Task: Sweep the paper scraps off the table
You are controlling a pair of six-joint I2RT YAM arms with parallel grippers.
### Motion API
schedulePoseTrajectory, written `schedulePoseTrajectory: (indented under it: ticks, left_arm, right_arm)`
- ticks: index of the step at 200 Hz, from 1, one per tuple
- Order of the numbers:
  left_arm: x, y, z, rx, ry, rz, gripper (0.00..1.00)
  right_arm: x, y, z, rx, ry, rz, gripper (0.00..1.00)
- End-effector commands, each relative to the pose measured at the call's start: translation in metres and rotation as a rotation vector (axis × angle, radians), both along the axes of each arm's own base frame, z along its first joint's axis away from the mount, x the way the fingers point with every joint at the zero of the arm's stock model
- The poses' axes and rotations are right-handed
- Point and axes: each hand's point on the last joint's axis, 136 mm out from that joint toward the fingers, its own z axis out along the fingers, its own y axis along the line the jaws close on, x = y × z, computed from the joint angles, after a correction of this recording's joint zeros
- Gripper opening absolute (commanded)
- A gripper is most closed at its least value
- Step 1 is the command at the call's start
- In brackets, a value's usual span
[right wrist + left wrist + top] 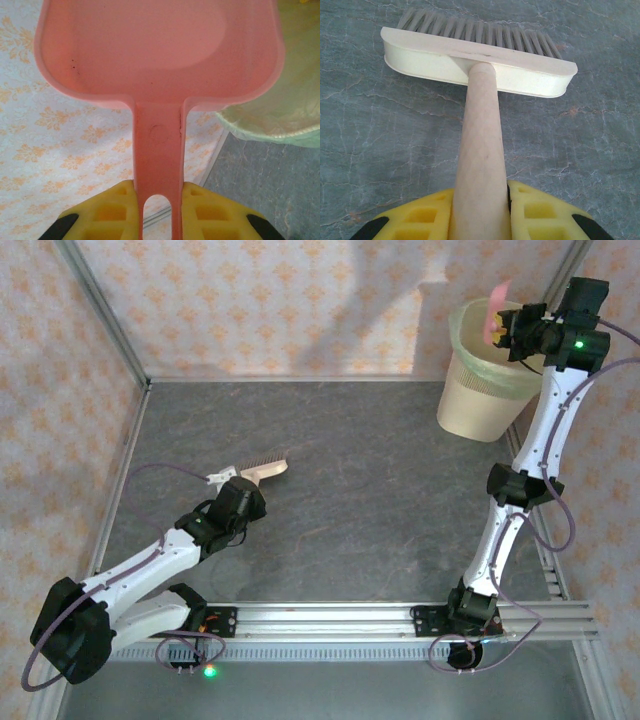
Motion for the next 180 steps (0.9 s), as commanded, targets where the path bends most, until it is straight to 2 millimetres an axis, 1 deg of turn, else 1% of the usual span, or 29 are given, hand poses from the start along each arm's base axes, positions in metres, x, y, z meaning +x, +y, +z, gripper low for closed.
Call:
schedulePoseTrajectory:
  ticks: [1,29,46,80,104,116,149,171,180]
  left_arm:
    - [0.010,-0.004,0.019,-0.018,-0.056,-0.001,0.00]
    - [0.010,-0.005,0.019,-0.022,-0.057,-0.004,0.00]
    - [0.009,-0.006,0.020,-0.027,-0.057,-0.008,0.00]
    - [0.008,-0.005,0.023,-0.031,-0.070,-0.008,0.00]
    - [0.007,-0.003,0.027,-0.035,-0.086,-0.006,0.00]
    - [0.007,-0.003,0.031,-0.037,-0.099,-0.009,0.00]
    - [0.005,-0.001,0.043,-0.052,-0.146,-0.017,0.00]
    - [0.002,0.001,0.050,-0.059,-0.171,-0.017,0.00]
    - [0.002,0.001,0.054,-0.062,-0.182,-0.018,0.00]
  right_arm:
    - [-0.027,0.006,0.052,-0.099,-0.159,0.028,0.00]
    - [-0.043,0.016,0.061,-0.187,-0.205,0.106,0.00]
    - [-0.054,0.022,0.061,-0.247,-0.215,0.152,0.00]
    - [-0.083,0.031,0.052,-0.365,-0.187,0.241,0.00]
    - [-0.107,0.028,0.044,-0.465,-0.132,0.245,0.00]
    - [-0.117,0.031,0.049,-0.475,-0.140,0.249,0.00]
    - [-0.140,0.044,0.072,-0.451,-0.191,0.259,0.00]
    - [-0.156,0.053,0.075,-0.459,-0.181,0.272,0.00]
    - [-0.163,0.061,0.075,-0.466,-0.176,0.291,0.00]
